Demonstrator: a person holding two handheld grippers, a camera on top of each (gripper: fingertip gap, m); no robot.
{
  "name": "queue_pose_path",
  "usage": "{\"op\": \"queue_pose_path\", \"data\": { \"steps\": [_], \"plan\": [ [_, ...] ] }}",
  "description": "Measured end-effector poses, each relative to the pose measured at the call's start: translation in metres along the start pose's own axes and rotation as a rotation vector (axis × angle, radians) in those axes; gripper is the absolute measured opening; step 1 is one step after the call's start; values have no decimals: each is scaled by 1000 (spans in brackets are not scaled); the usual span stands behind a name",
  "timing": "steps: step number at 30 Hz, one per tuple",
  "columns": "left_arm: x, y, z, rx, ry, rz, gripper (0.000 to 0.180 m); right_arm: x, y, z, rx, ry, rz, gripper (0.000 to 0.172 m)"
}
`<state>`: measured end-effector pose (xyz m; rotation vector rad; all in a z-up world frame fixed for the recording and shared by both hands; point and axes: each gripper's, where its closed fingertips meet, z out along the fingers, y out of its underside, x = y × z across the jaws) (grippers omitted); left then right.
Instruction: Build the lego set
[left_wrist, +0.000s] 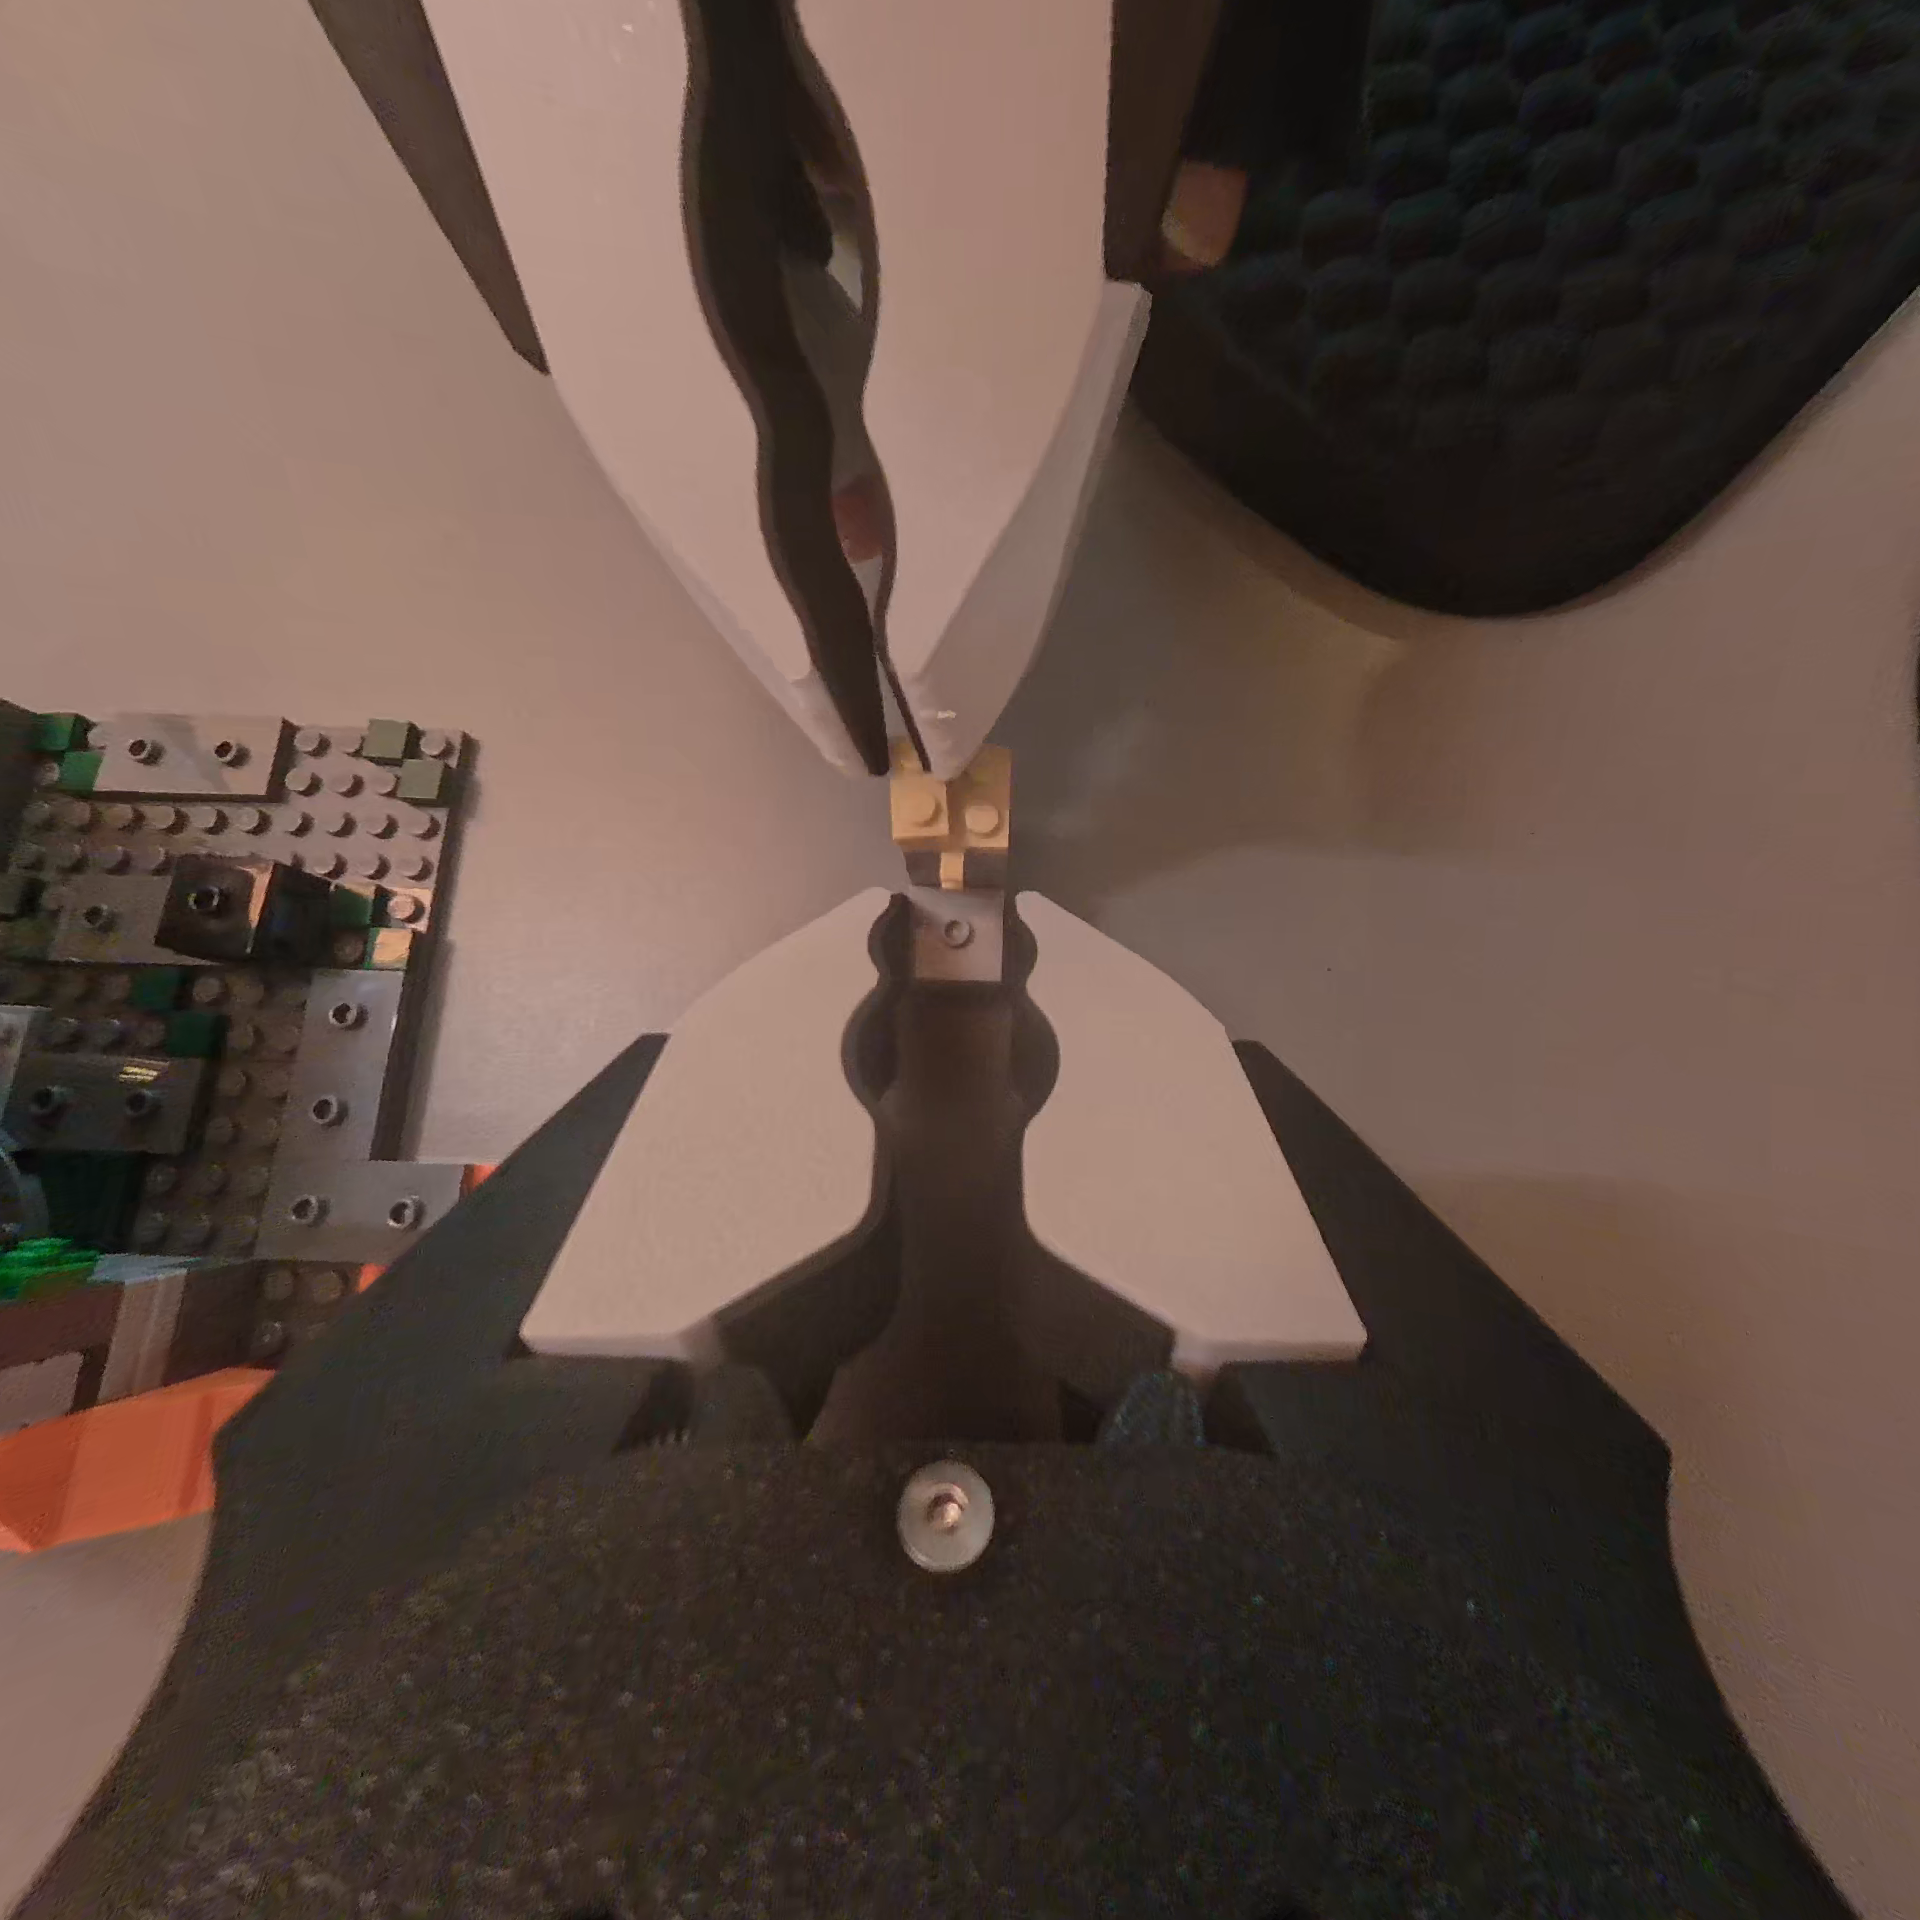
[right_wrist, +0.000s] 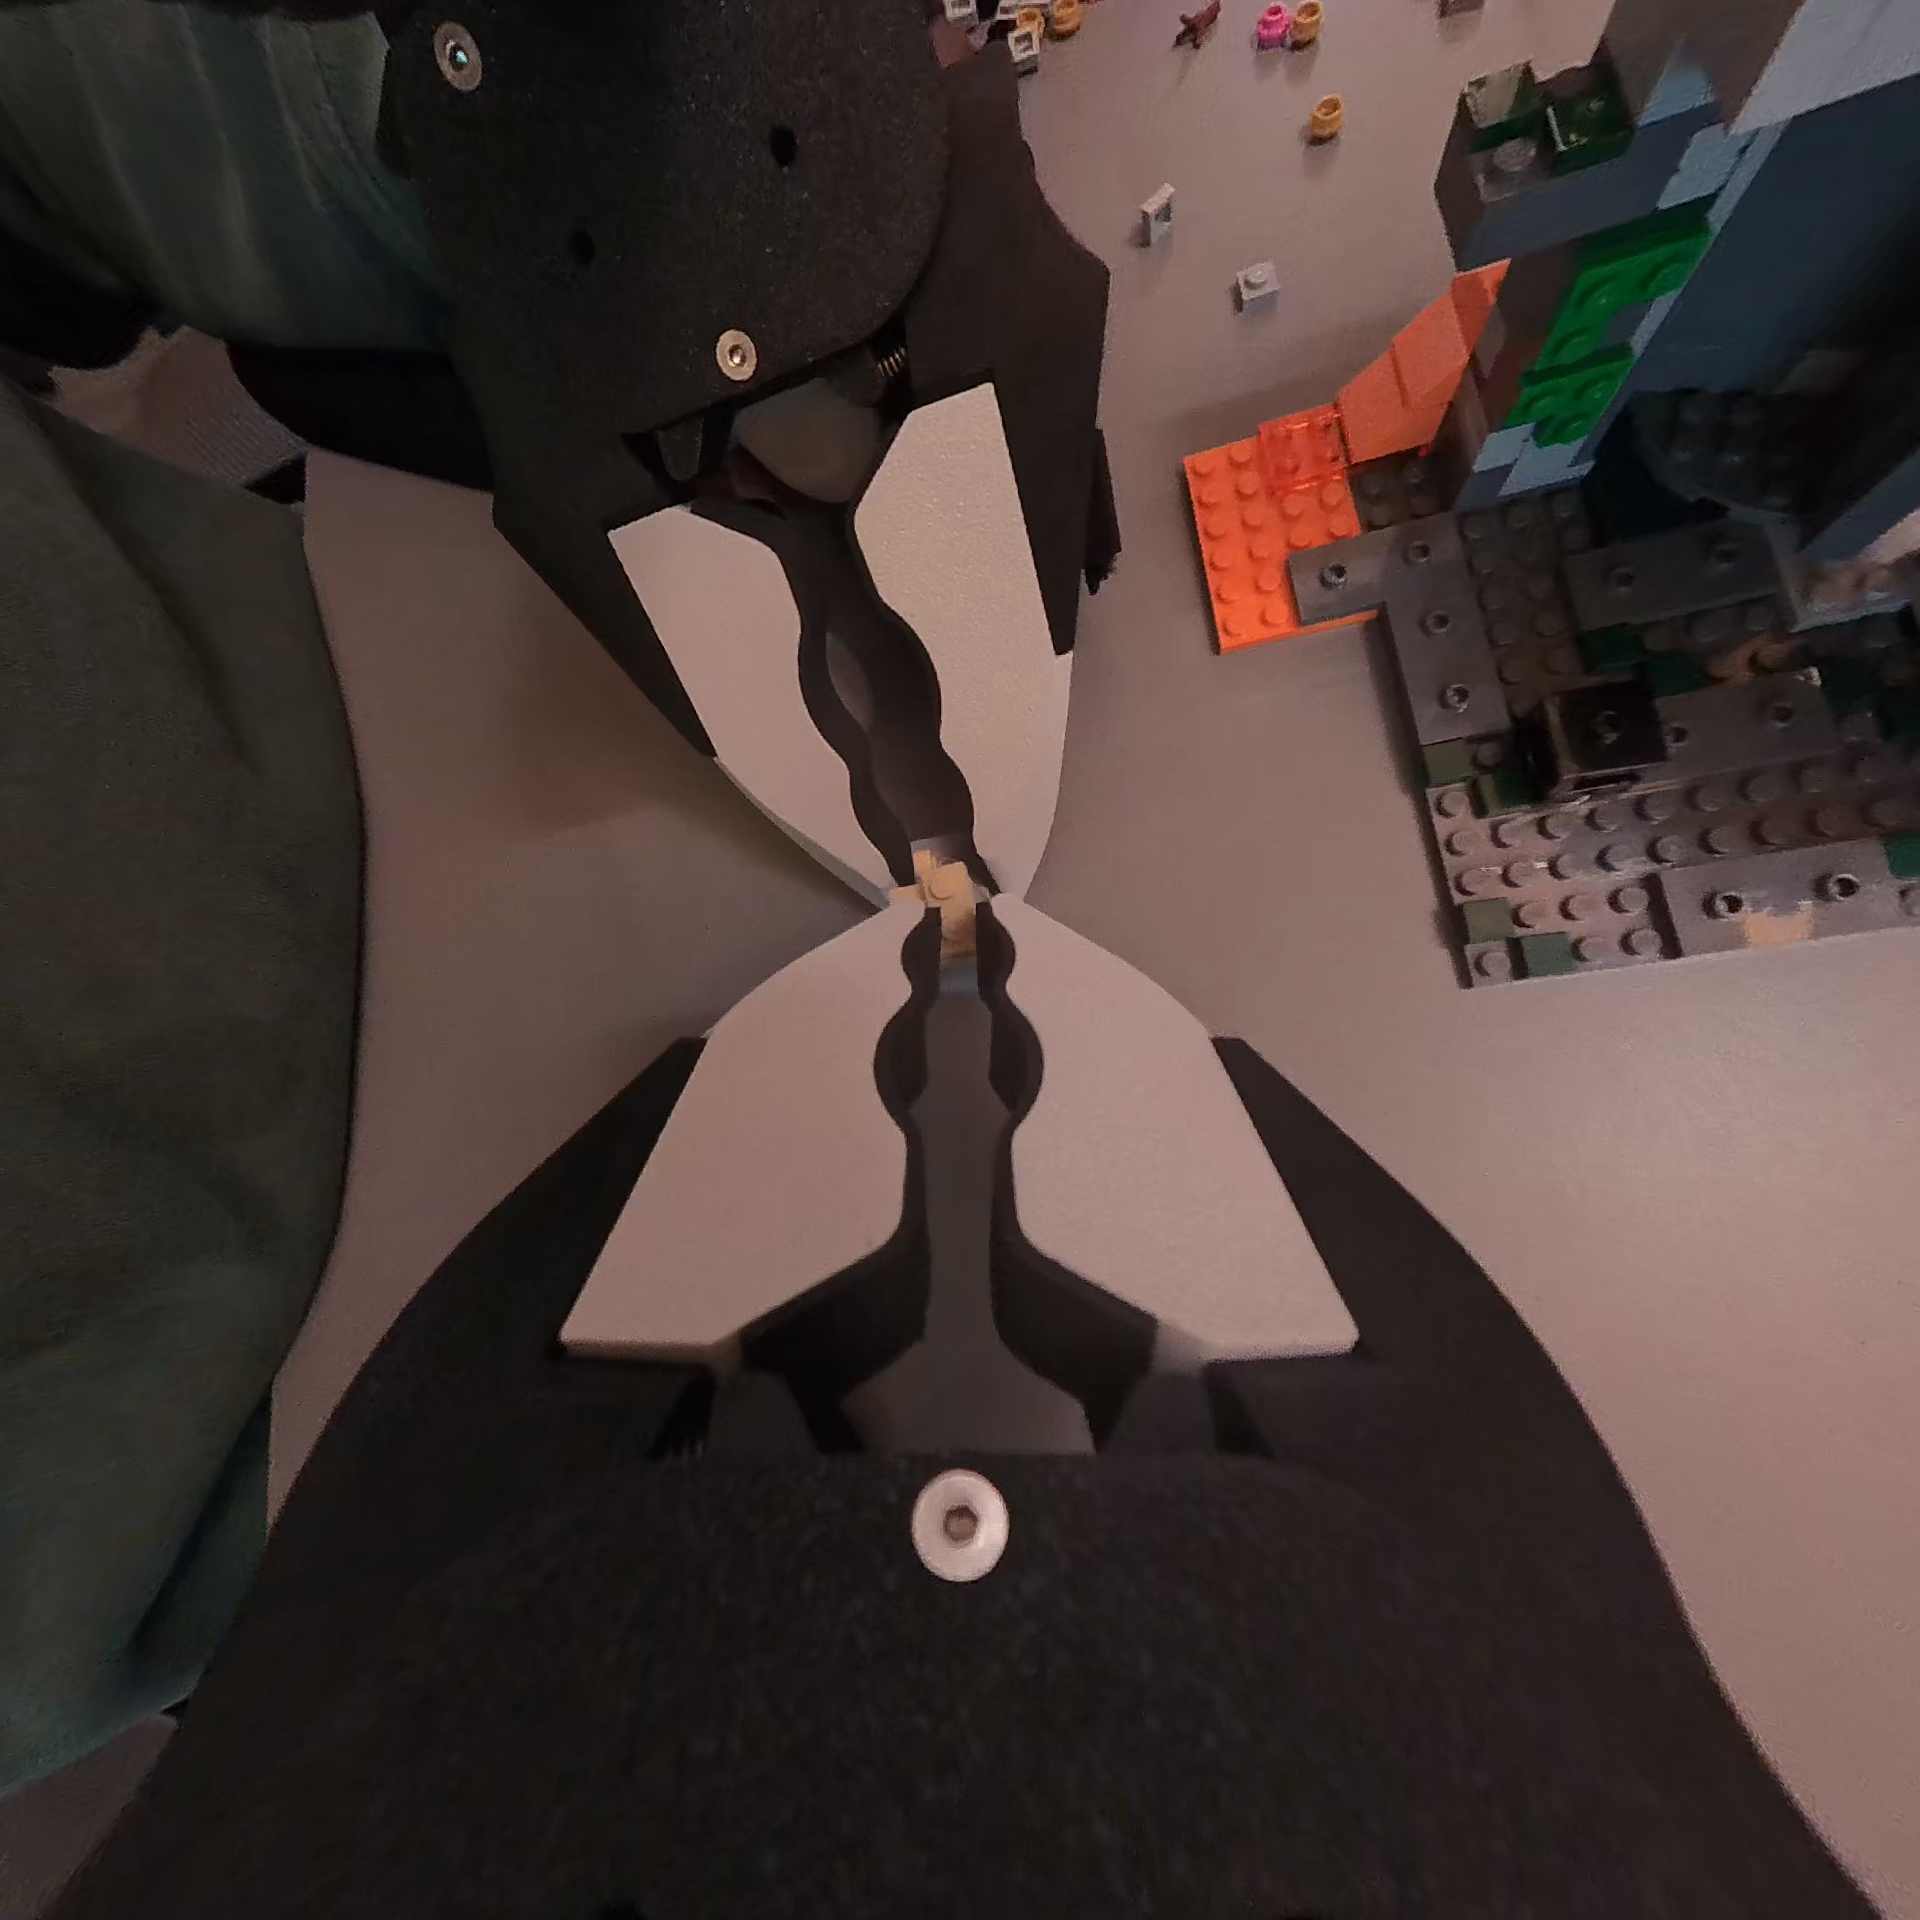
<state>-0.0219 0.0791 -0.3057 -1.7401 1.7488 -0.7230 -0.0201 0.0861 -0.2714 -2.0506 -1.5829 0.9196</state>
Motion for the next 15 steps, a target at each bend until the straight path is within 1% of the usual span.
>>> {"op": "queue_pose_path", "data": {
  "steps": [15],
  "plan": [
    [0, 0, 0, -1, 1, 1, 16, -1, 2, 0, -6, -22, 59, 7]
  ]
}}
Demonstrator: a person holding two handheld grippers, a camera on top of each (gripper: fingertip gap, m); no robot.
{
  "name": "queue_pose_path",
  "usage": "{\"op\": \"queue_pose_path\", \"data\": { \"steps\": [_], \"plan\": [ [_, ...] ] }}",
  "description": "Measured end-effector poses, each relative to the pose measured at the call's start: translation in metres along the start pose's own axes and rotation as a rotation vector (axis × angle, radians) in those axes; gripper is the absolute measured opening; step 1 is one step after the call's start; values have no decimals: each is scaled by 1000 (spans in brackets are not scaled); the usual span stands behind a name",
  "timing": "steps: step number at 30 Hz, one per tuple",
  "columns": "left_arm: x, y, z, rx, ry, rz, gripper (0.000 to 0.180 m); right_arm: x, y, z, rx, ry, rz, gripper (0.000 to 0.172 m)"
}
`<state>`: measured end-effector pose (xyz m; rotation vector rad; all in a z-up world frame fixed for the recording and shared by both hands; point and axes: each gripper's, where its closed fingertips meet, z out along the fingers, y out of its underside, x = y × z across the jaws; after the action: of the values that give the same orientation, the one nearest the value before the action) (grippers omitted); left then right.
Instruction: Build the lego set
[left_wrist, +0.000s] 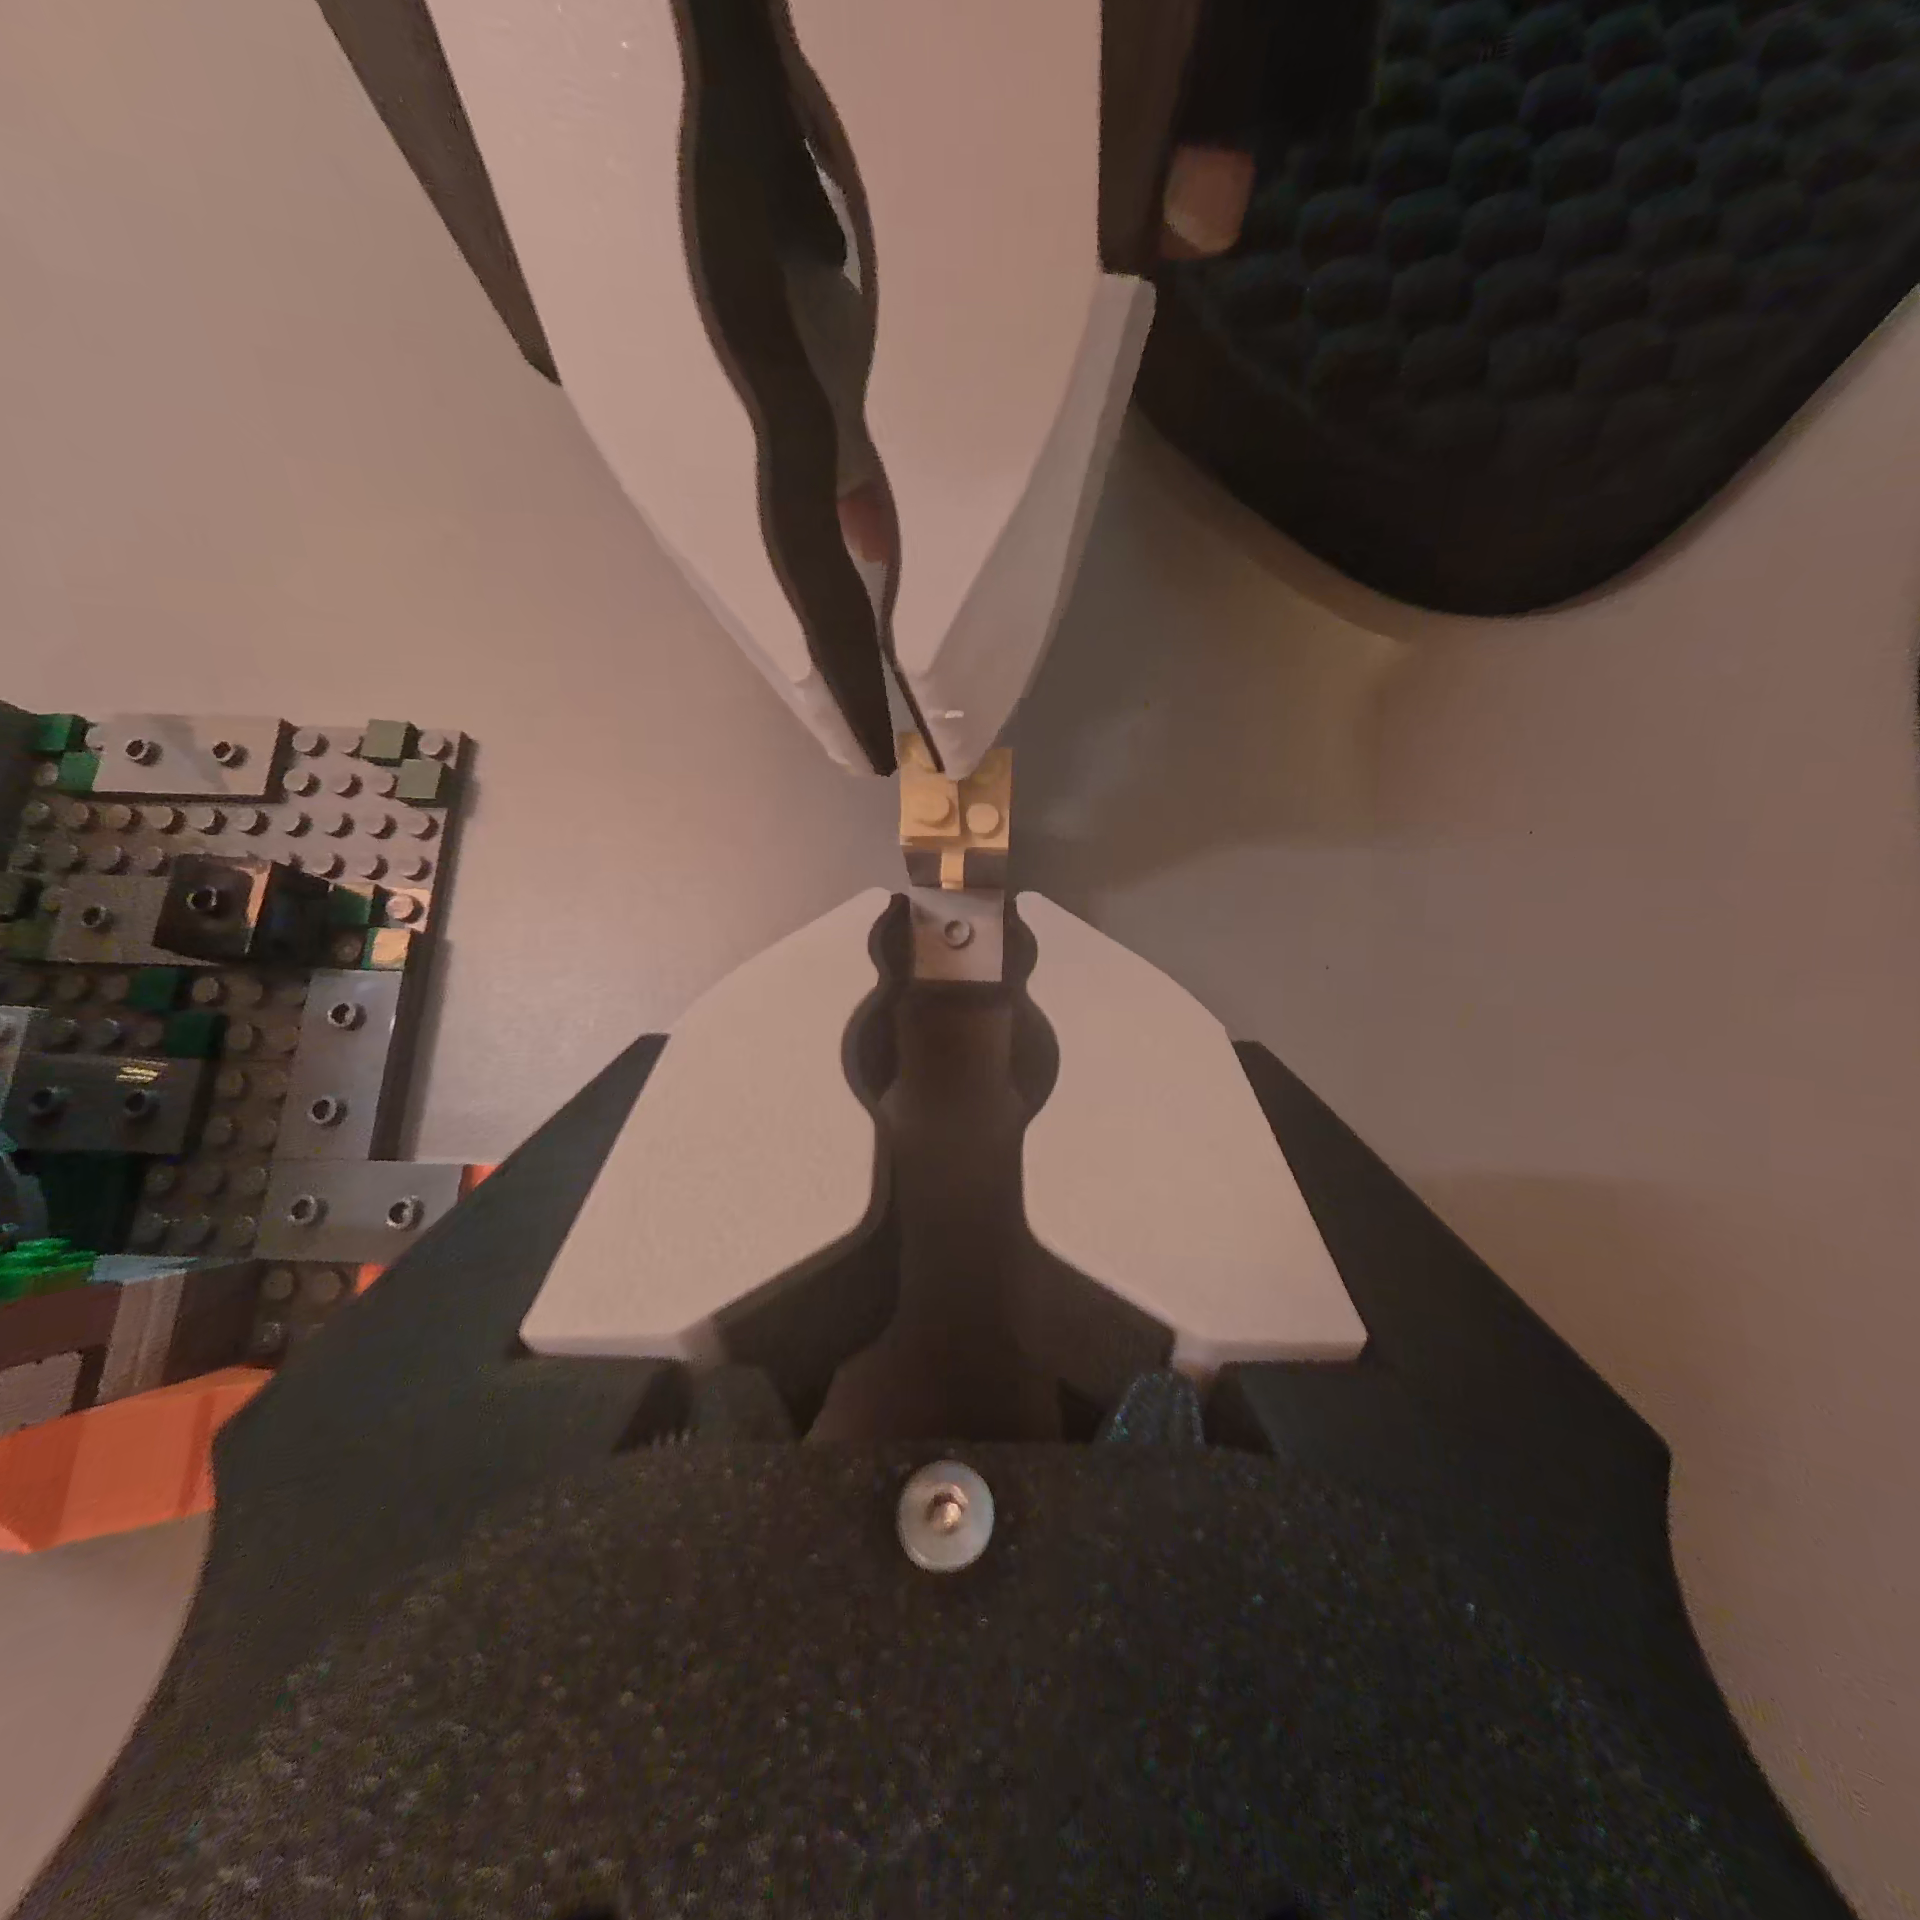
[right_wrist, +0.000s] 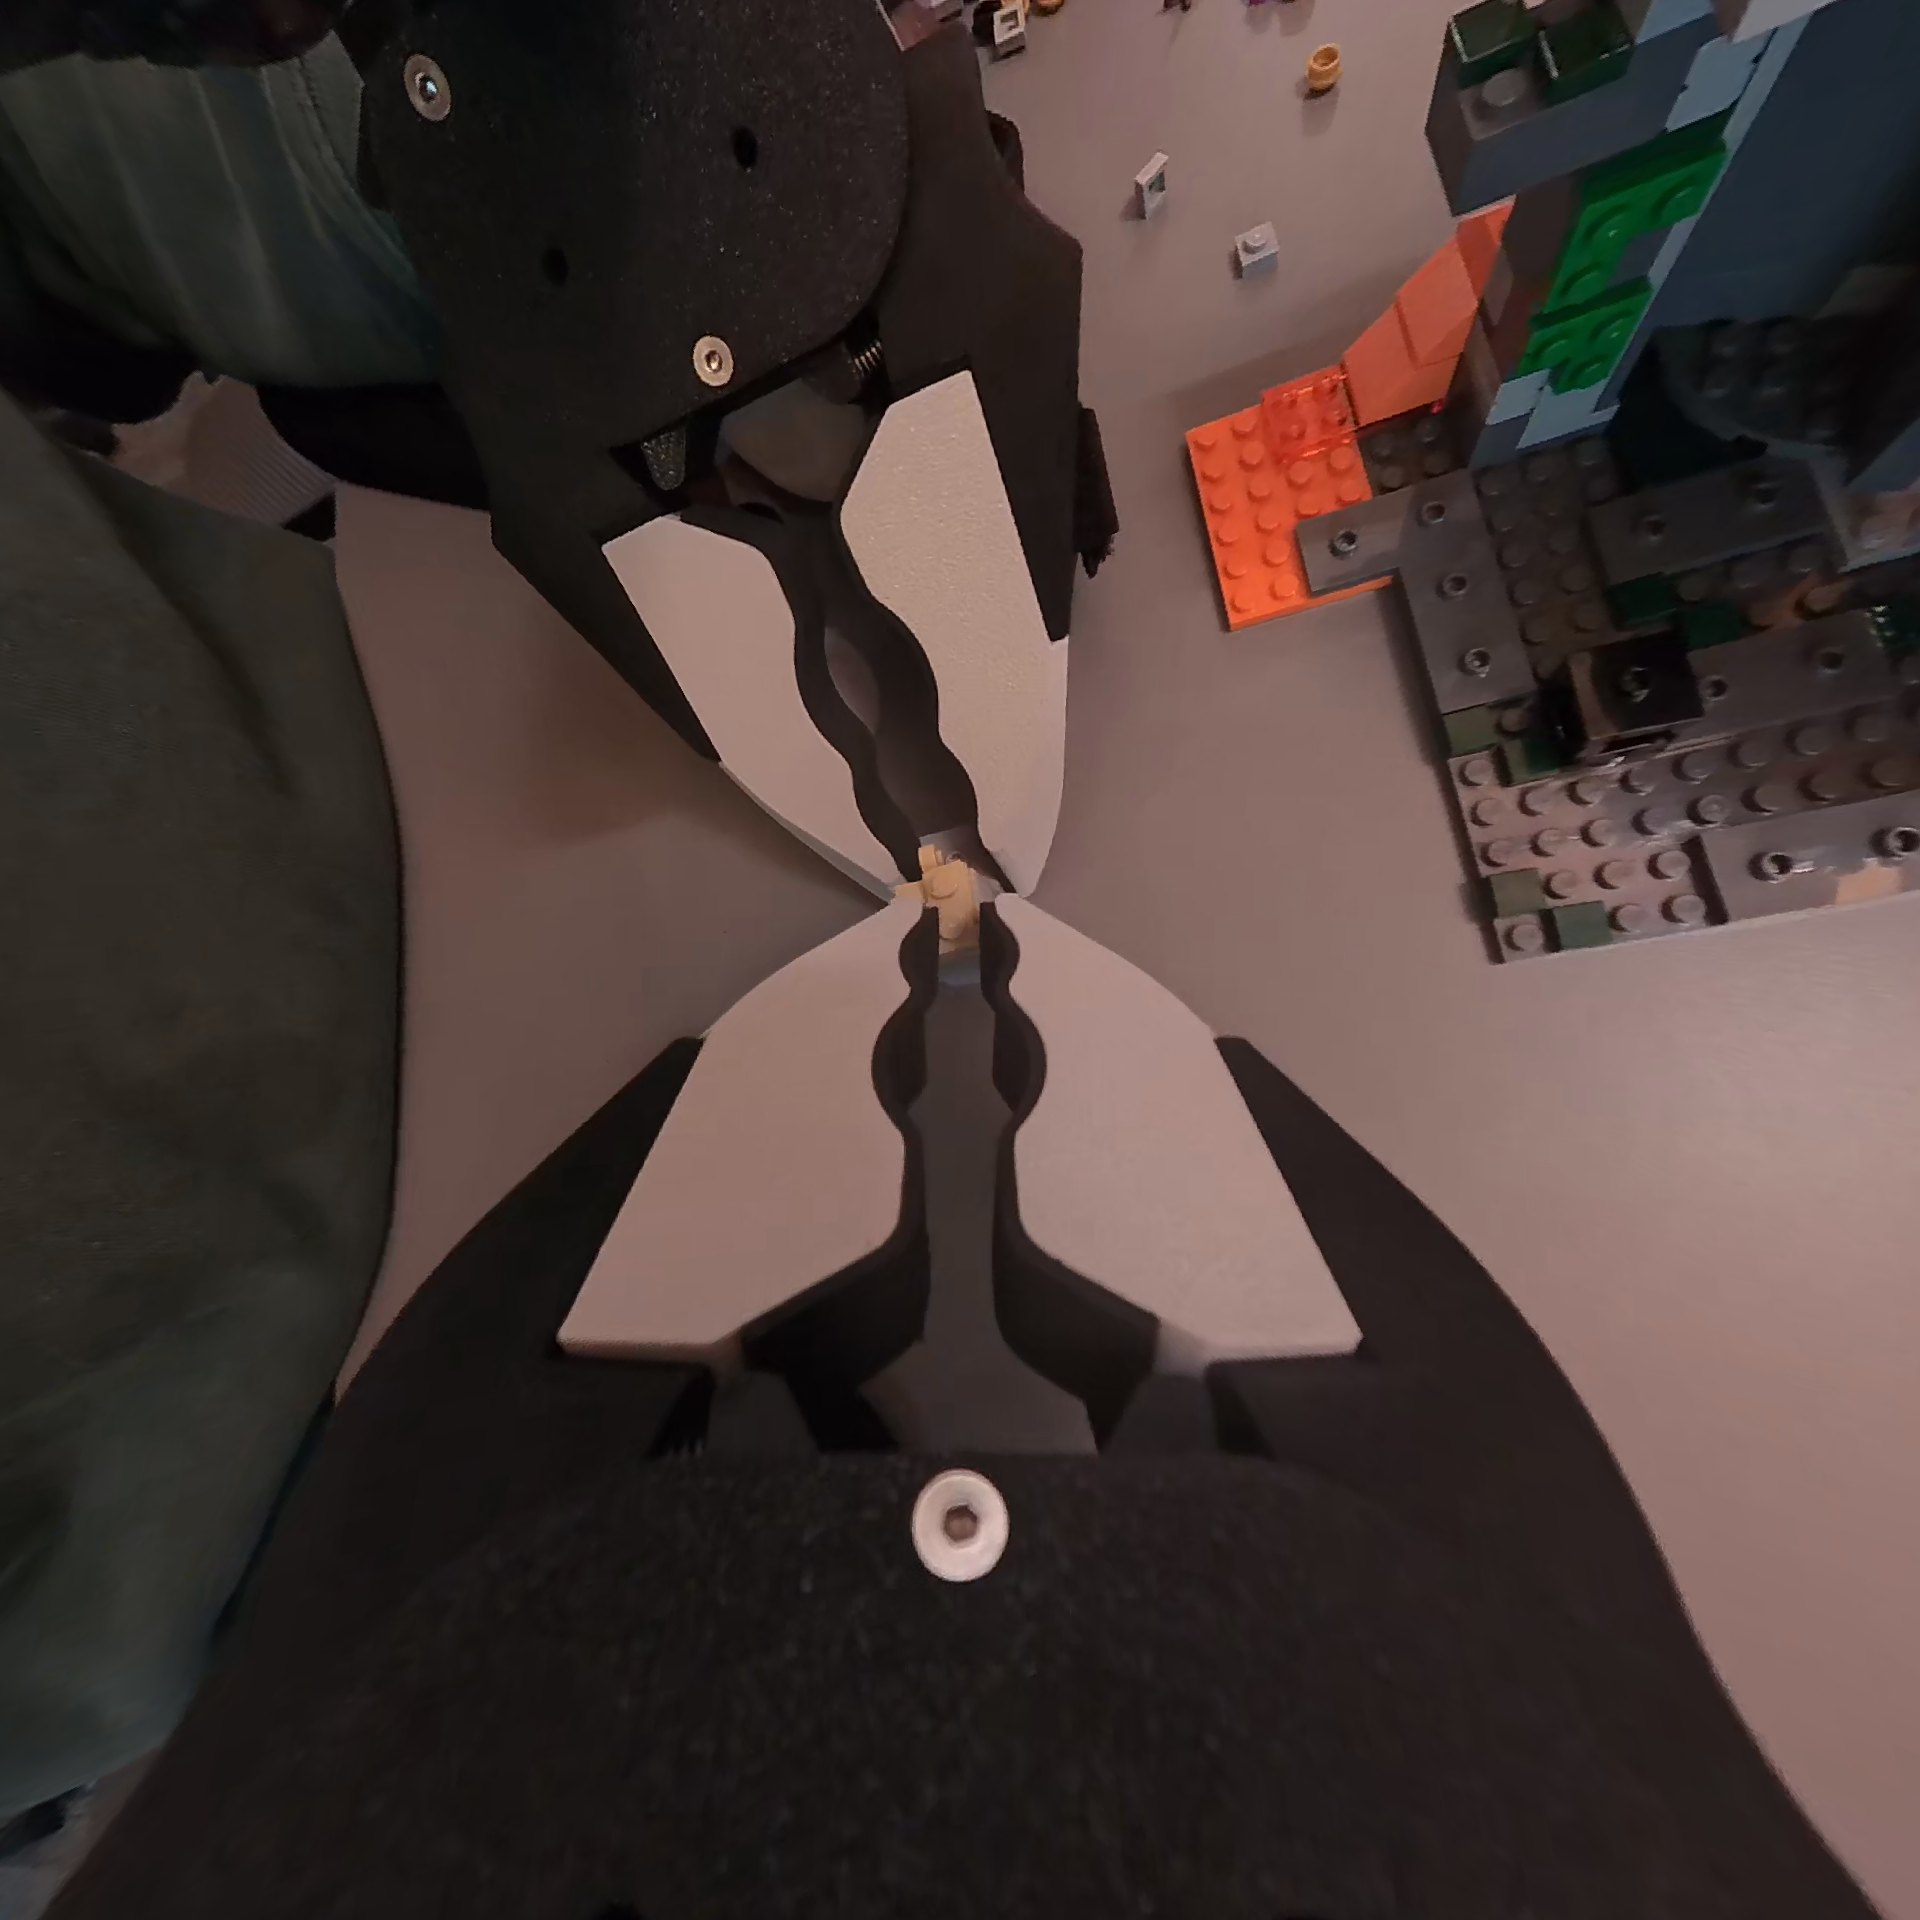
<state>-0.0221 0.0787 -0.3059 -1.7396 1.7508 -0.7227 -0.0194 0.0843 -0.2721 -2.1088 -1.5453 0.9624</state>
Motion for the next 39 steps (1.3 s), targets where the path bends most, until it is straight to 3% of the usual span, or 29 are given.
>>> {"op": "queue_pose_path", "data": {
  "steps": [18, 26, 31, 39],
  "plan": [
    [7, -7, -4, 28, 23, 22, 16, -5, -6, -11, 68, -69, 77, 13],
    [31, -34, -21, 86, 33, 129, 16, -45, -1, -23, 195, -403, 480, 54],
    [45, -42, -24, 103, 73, 138, 16, -58, 2, -19, 245, -485, 686, 59],
    [57, -45, -28, 94, 135, 152, 17, -73, 1, -11, 211, -603, 751, 53]
  ]
}}
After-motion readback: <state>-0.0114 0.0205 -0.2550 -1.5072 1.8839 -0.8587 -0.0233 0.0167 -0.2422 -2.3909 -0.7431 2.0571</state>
